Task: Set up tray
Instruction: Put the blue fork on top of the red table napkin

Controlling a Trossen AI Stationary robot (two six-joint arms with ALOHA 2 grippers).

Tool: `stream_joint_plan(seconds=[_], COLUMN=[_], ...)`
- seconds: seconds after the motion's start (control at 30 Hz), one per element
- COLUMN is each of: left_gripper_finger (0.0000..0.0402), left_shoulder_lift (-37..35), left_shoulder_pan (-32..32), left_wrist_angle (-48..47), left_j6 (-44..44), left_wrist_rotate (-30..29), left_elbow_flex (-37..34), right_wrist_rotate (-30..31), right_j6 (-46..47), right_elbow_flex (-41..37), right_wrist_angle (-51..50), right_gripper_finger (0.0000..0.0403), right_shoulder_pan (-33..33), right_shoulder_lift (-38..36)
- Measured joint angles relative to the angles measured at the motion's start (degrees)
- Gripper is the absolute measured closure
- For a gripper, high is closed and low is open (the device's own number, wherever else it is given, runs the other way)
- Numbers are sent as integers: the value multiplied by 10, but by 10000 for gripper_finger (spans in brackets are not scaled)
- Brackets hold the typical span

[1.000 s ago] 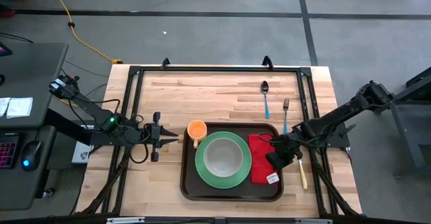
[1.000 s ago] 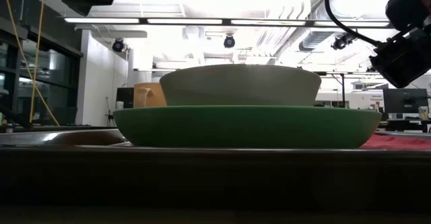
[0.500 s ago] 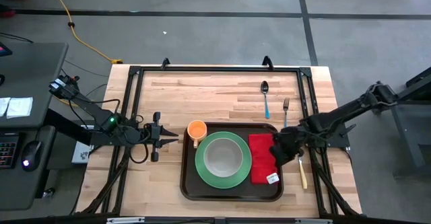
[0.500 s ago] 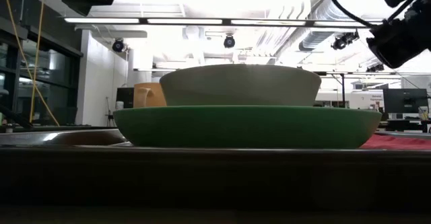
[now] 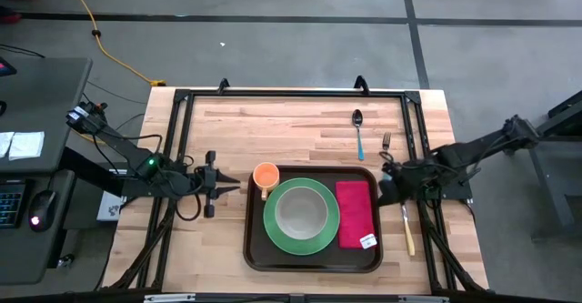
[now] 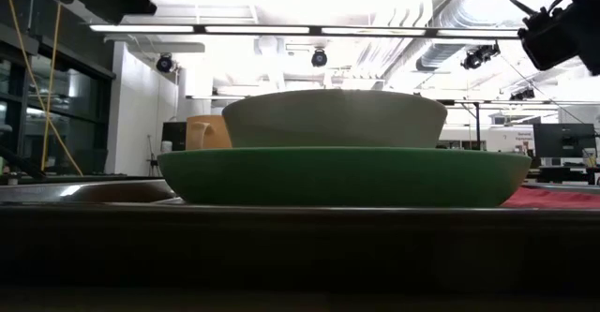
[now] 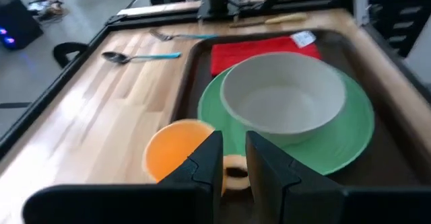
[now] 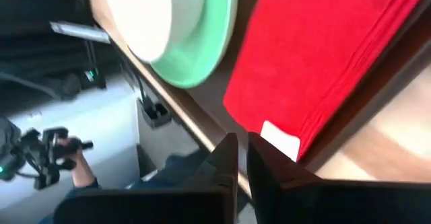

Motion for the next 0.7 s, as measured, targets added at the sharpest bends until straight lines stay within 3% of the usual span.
stream_joint_plan(seconds=[0.27, 0.7], left_gripper_finger=[305, 305], left_shoulder_lift=[-42, -191], left_shoulder_pan=[0, 0], left_wrist_angle=[-57, -152], left_j6=[0, 34], left_wrist_rotate=[-32, -42], left_elbow_flex=[0, 0], right_wrist_rotate=[116, 263], right_j6=[-48, -155], right_elbow_flex=[0, 0], right_wrist_angle=[-36, -34], right_gripper_finger=[402, 402], right_shoulder_pan=[0, 0], right_shoulder_lift=[-67, -138])
